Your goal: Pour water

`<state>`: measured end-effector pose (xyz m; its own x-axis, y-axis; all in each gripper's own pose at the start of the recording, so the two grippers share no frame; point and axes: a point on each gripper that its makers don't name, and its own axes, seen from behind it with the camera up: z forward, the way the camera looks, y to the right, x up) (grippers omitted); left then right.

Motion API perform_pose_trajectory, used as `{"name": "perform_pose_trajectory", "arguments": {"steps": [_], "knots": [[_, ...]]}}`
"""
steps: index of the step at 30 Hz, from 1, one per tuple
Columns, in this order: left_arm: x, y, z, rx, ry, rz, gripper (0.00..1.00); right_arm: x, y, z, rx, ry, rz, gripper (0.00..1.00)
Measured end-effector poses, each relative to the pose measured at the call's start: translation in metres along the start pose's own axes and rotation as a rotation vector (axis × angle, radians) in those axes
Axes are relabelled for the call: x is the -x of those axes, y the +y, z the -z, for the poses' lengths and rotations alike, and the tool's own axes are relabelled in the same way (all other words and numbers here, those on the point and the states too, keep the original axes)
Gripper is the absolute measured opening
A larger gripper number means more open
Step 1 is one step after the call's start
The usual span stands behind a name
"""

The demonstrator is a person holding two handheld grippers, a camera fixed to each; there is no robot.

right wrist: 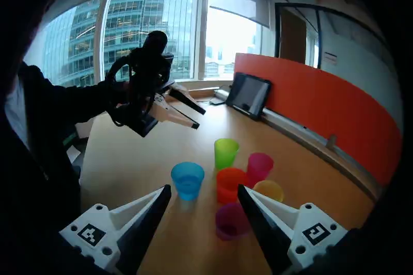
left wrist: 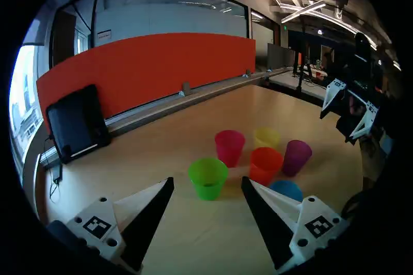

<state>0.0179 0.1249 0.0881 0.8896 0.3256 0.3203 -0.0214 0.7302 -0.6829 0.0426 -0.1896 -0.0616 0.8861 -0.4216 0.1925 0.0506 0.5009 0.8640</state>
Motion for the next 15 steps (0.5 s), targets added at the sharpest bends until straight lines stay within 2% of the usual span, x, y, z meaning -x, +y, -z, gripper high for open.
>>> {"name": "perform_pose_trajectory", "arguments": {"steps": [15], "knots": [[0.017,0.001,-0.016,0.015,-0.043,-0.006,0.98,0.014,-0.007,-0.033,-0.036,-0.028,0.021,0.99]]}}
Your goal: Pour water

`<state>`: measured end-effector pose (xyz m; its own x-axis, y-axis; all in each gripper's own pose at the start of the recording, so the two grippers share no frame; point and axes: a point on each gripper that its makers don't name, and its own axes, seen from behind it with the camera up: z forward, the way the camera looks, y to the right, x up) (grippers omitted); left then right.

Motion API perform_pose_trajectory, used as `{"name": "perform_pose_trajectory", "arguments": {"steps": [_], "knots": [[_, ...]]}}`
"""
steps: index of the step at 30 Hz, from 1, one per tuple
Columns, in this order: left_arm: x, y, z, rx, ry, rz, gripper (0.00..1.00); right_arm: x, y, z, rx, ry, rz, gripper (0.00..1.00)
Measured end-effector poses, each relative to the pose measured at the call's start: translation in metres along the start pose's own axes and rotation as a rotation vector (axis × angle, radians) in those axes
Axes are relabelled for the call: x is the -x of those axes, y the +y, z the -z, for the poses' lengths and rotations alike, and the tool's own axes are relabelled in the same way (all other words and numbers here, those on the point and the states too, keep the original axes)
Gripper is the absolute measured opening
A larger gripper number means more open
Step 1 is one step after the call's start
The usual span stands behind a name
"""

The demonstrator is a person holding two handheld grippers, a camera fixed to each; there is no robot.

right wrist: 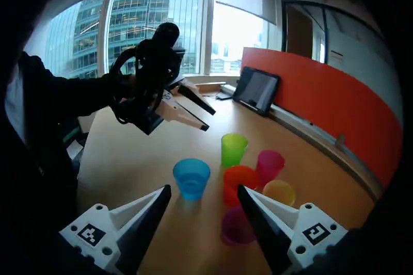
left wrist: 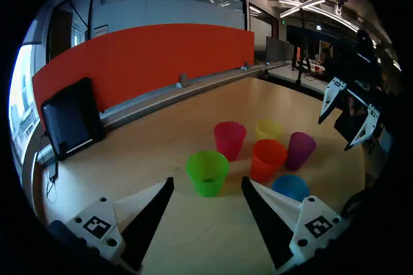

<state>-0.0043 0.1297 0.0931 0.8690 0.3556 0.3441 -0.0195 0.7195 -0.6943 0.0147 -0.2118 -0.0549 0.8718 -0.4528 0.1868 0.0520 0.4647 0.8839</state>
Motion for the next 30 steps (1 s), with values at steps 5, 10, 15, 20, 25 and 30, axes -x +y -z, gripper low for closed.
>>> {"name": "perform_pose_trajectory", "arguments": {"steps": [5,10,15,20,25,30], "knots": [[0.005,-0.001,-0.004,0.003,-0.009,-0.002,0.97,0.005,-0.003,-0.014,-0.012,-0.015,0.009,1.00],[0.008,-0.001,-0.009,0.010,-0.018,0.000,0.97,0.010,-0.006,-0.028,-0.025,-0.032,0.010,0.99],[0.012,-0.003,-0.015,0.013,-0.024,0.001,0.97,0.015,-0.009,-0.043,-0.039,-0.051,0.009,1.00],[0.015,-0.005,-0.020,0.016,-0.031,0.002,0.97,0.020,-0.012,-0.056,-0.047,-0.068,0.011,1.00],[0.018,-0.008,-0.022,0.014,-0.035,0.003,0.97,0.022,-0.014,-0.067,-0.060,-0.080,0.016,1.00],[0.019,-0.010,-0.024,0.014,-0.036,0.006,0.97,0.023,-0.015,-0.076,-0.067,-0.088,0.015,1.00]]}}
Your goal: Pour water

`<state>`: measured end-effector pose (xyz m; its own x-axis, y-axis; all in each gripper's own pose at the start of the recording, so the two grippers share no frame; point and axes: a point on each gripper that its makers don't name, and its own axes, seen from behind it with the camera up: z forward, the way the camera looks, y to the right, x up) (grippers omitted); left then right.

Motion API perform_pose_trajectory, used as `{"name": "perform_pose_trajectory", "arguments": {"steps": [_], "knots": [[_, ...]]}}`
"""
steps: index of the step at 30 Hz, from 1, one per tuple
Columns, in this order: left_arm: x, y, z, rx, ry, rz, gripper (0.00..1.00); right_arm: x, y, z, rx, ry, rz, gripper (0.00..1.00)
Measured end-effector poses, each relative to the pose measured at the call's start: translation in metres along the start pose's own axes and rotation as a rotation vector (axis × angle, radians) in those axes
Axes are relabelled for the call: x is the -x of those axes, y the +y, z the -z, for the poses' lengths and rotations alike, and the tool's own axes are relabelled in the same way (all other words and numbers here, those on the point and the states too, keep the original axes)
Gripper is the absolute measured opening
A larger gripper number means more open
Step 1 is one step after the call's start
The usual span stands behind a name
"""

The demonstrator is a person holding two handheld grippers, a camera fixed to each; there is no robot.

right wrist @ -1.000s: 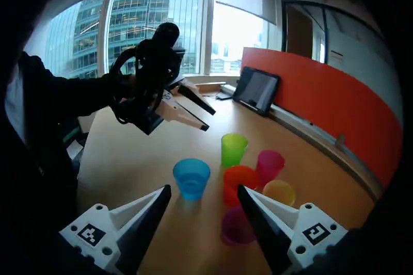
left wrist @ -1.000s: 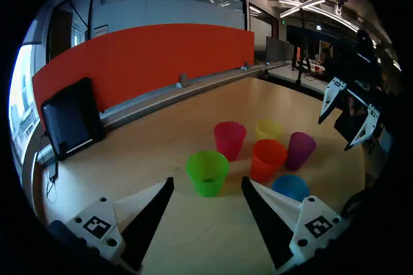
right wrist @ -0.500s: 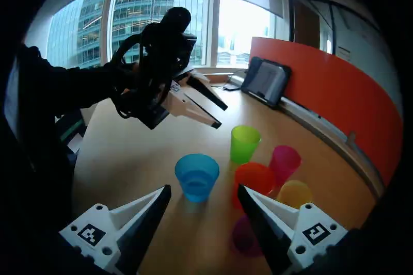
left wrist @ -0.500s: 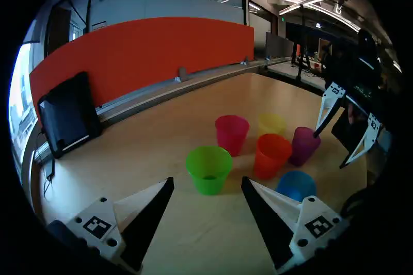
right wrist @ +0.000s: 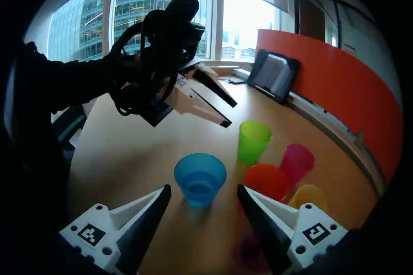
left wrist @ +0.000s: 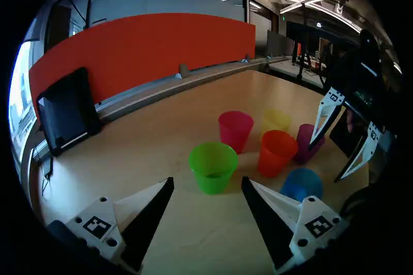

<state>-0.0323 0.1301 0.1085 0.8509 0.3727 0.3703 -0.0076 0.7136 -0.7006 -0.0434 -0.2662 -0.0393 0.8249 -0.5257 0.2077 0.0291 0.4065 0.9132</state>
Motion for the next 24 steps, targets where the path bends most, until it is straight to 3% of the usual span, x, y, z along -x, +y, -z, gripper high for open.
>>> {"name": "perform_pose_trajectory", "arguments": {"steps": [24], "knots": [[0.007,-0.006,-0.005,-0.002,-0.010,0.009,0.97,0.006,-0.002,-0.041,-0.033,-0.050,0.004,1.00]]}}
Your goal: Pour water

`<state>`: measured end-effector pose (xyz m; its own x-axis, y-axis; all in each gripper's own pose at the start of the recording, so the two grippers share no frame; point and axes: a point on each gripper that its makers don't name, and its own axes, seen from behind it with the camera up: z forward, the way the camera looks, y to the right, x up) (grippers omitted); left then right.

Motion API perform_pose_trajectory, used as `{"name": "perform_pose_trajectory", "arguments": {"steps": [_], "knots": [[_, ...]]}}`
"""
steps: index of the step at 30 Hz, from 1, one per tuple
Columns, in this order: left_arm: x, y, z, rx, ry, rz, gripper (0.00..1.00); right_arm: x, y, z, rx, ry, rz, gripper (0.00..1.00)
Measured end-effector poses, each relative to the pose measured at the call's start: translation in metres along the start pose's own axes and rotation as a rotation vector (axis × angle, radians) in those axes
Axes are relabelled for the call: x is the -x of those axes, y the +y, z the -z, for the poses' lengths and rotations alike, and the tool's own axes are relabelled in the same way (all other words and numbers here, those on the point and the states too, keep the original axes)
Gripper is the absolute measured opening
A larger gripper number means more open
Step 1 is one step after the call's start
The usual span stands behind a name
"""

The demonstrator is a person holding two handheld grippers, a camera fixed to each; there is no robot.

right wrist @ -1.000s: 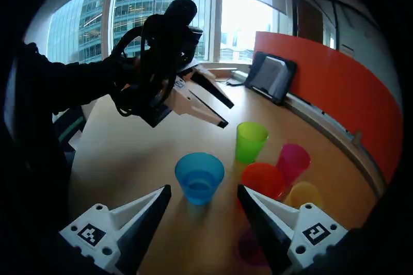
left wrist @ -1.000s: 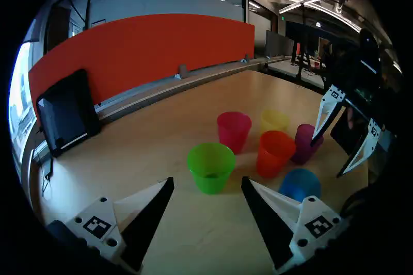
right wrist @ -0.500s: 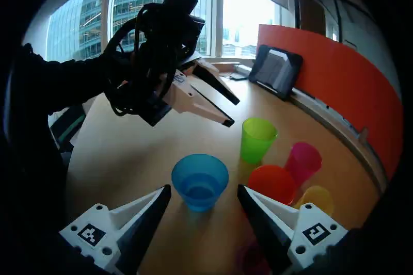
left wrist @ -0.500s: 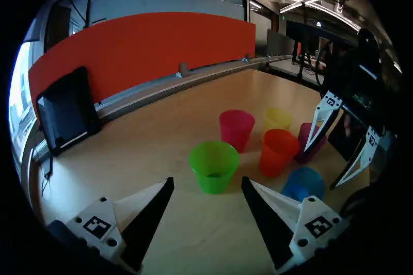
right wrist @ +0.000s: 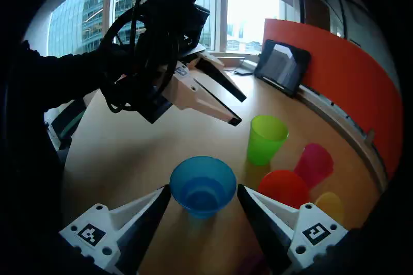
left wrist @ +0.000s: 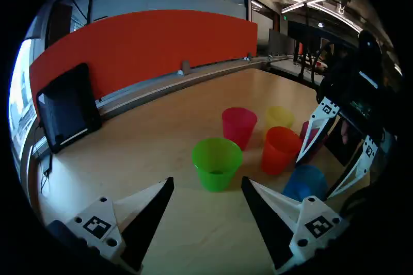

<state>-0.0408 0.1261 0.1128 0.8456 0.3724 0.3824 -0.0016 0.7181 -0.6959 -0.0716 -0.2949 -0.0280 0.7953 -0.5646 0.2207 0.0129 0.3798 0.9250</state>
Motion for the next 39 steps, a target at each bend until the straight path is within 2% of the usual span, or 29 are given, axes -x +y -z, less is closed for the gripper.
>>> {"name": "perform_pose_trajectory", "arguments": {"steps": [18,24,39], "knots": [[0.001,0.000,0.001,-0.002,-0.004,-0.001,0.98,0.002,-0.003,-0.019,0.004,-0.013,0.003,0.99],[0.001,0.000,0.001,-0.002,-0.005,-0.002,0.97,0.002,-0.002,-0.018,0.010,-0.010,0.003,0.93],[0.002,0.002,0.000,0.000,-0.007,-0.001,0.98,-0.002,0.002,-0.005,0.023,0.034,-0.037,0.93]]}}
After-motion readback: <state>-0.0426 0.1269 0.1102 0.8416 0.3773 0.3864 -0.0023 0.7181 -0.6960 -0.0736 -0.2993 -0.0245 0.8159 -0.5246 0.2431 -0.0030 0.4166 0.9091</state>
